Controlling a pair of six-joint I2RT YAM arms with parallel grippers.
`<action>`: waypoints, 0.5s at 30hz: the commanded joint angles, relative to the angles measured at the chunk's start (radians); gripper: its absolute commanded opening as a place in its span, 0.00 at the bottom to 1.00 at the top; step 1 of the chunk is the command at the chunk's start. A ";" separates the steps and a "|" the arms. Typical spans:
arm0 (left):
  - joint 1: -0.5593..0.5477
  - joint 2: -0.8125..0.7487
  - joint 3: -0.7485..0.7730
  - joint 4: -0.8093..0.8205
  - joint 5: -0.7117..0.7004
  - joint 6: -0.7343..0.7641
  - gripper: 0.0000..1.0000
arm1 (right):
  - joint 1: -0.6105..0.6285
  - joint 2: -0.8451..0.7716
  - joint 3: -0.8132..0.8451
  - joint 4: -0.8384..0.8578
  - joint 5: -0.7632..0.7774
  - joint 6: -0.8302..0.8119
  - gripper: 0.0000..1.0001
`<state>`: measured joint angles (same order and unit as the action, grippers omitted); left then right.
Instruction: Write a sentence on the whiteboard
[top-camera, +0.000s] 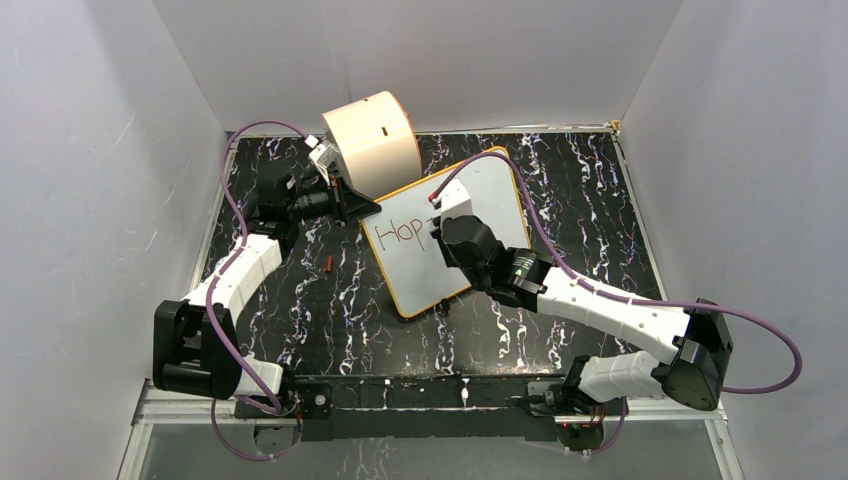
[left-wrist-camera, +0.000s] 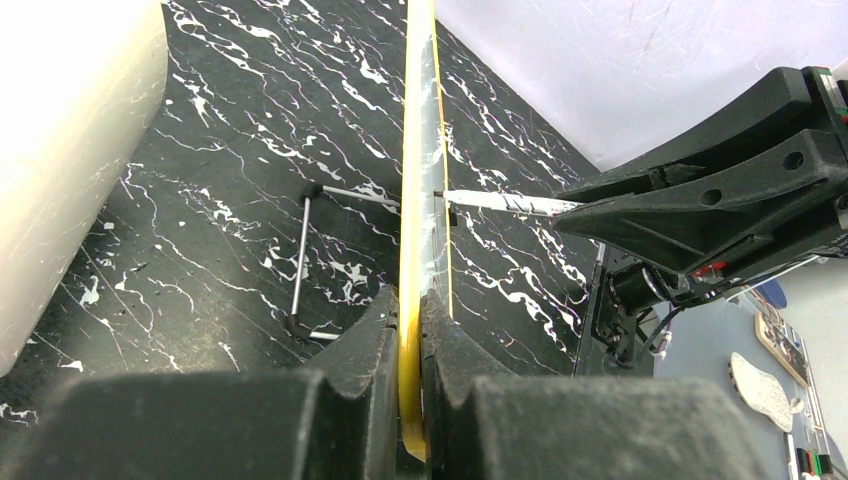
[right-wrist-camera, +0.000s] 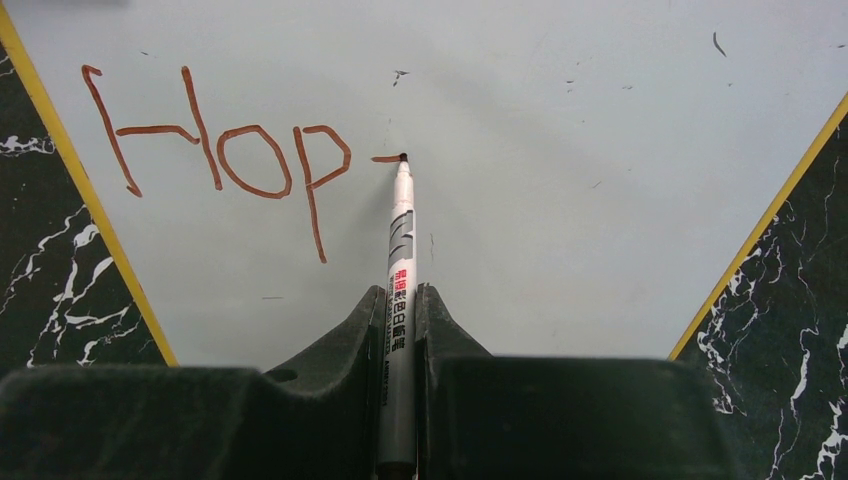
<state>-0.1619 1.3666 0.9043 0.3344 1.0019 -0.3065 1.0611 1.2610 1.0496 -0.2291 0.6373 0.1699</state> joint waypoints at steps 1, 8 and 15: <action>-0.030 0.022 0.002 -0.060 0.019 0.056 0.00 | -0.017 -0.002 0.001 0.073 0.033 -0.020 0.00; -0.031 0.022 0.003 -0.063 0.020 0.058 0.00 | -0.019 0.006 0.010 0.098 0.014 -0.034 0.00; -0.033 0.022 0.004 -0.066 0.020 0.061 0.00 | -0.018 0.011 0.015 0.123 -0.024 -0.050 0.00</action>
<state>-0.1619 1.3674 0.9062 0.3317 1.0016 -0.3054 1.0534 1.2610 1.0496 -0.2016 0.6342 0.1368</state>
